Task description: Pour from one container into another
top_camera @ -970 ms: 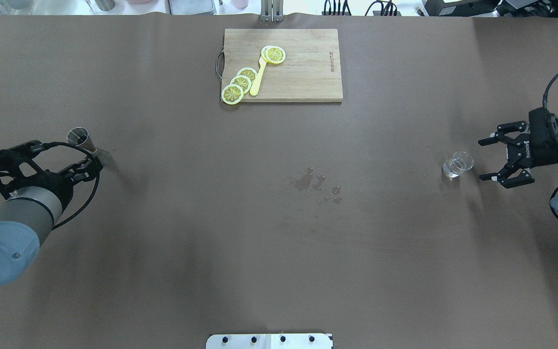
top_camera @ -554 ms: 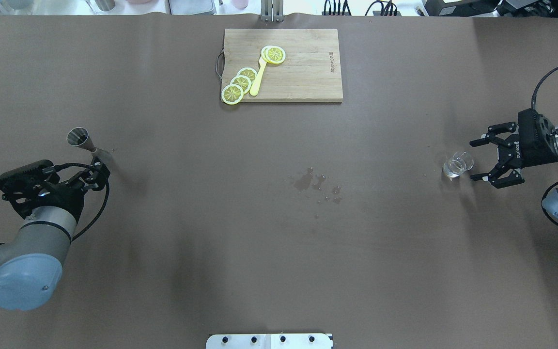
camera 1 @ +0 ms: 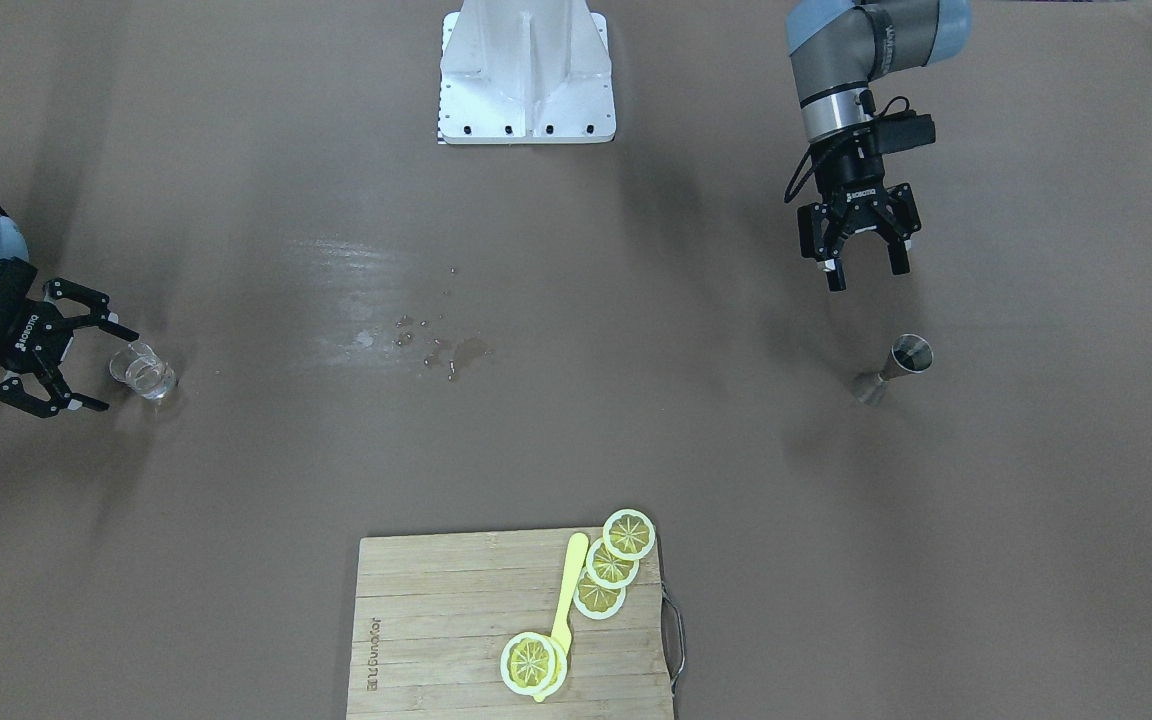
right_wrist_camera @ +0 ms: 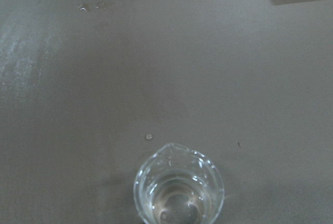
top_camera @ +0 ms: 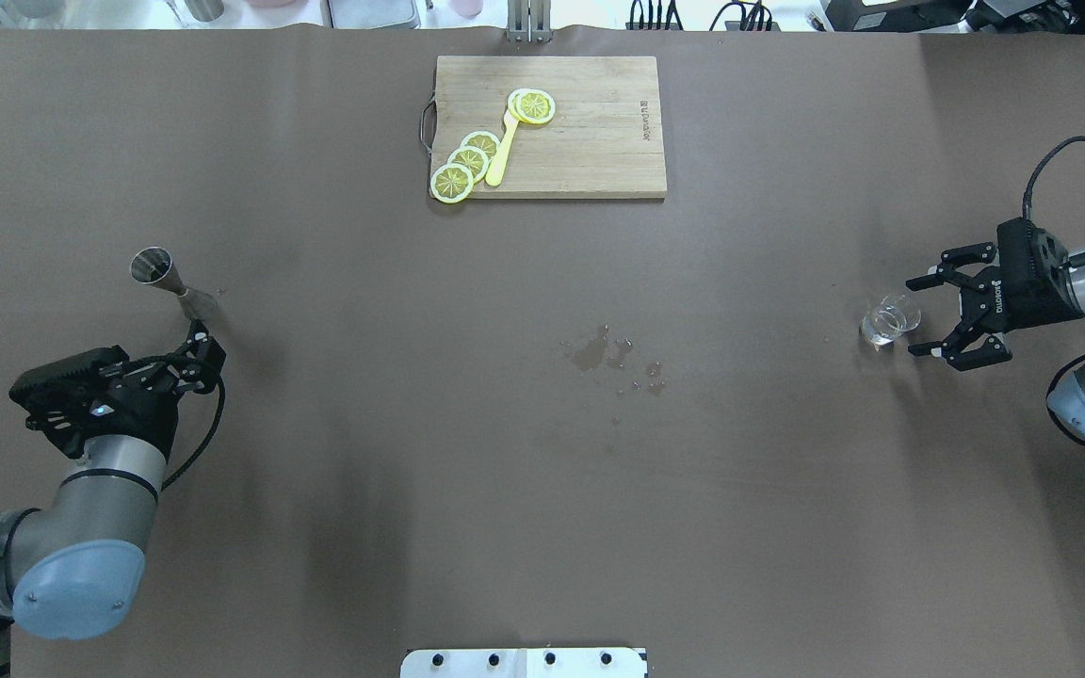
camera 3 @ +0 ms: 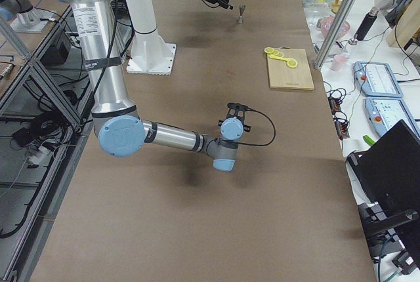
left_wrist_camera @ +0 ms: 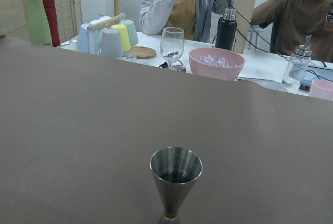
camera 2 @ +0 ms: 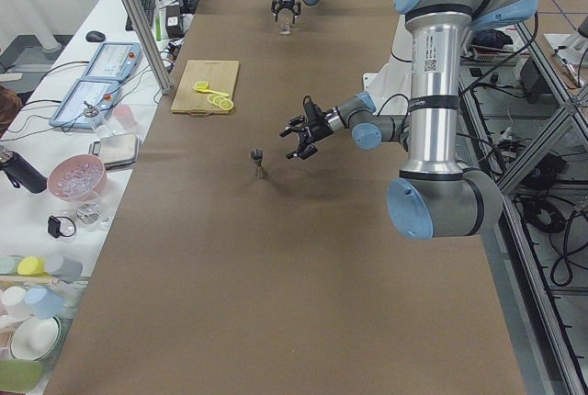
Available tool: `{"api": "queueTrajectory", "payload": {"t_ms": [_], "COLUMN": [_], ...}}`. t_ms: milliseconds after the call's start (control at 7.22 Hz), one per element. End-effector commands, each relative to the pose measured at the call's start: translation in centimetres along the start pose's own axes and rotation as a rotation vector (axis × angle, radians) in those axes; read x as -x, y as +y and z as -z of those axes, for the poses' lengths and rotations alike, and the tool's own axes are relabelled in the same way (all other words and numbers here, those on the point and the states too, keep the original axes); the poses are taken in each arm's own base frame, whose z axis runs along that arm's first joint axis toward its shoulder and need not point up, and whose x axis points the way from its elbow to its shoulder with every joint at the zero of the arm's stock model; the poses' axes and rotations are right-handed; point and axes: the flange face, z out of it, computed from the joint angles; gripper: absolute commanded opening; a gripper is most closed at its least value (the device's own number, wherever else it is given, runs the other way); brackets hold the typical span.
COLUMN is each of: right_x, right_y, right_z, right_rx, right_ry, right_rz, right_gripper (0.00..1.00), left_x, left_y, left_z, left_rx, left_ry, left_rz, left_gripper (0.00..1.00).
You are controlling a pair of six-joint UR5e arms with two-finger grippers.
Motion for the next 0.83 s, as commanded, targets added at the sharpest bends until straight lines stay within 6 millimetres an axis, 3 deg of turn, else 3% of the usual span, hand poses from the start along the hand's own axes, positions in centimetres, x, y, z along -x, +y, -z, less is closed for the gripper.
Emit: {"api": "queueTrajectory", "payload": {"t_ms": [0, 277, 693], "right_x": [-0.5, -0.3, 0.1], "right_y": [-0.5, -0.3, 0.0], "right_z": [-0.4, -0.4, -0.2], "right_rx": [-0.009, -0.031, -0.054], "right_ry": [0.011, 0.017, 0.016], "right_rz": [0.012, 0.037, 0.063], "right_gripper": [0.96, 0.96, 0.97], "left_x": [0.6, 1.4, 1.4], "left_y": [2.8, 4.0, 4.3], "left_z": [0.4, -0.8, -1.3], "left_rx": [-0.07, -0.104, -0.125], "left_ry": [0.034, 0.019, 0.018], "left_rz": [-0.028, -0.063, -0.065], "left_gripper": [0.99, 0.99, 0.99]}}
